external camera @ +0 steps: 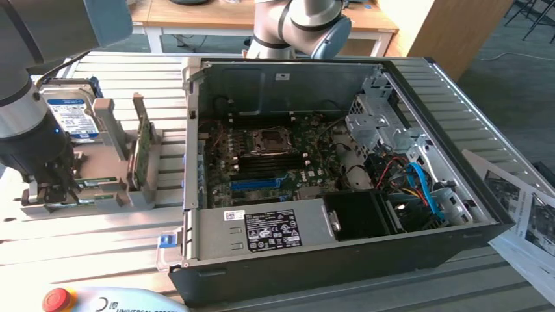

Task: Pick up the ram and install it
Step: 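Pick up the ram and move it above insertion slot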

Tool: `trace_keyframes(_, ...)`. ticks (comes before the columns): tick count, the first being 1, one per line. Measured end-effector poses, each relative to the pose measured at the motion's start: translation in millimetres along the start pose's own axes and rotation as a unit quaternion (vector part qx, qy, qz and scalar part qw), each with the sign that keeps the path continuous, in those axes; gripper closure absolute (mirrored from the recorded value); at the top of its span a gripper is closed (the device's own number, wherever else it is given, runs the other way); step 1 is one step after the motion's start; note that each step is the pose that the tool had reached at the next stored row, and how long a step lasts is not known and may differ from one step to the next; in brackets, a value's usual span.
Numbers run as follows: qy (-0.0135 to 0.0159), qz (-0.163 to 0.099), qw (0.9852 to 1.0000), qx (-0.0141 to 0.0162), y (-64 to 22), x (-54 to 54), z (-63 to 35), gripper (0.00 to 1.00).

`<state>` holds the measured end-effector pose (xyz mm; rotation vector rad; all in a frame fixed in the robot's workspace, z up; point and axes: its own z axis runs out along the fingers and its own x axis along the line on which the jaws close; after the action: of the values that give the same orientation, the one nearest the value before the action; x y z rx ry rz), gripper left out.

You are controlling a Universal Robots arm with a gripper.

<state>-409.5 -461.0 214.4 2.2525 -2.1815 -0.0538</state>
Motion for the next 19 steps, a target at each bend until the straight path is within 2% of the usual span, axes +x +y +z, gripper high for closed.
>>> trace_keyframes(13, -0.0005, 0.000, 1.0000, 0.0001, -0.4, -2.1, 1.5, 0.75)
trace_keyframes(19, -0.0006, 0.000, 1.0000, 0.0001, -0.5, -2.3, 5.3, 0.75)
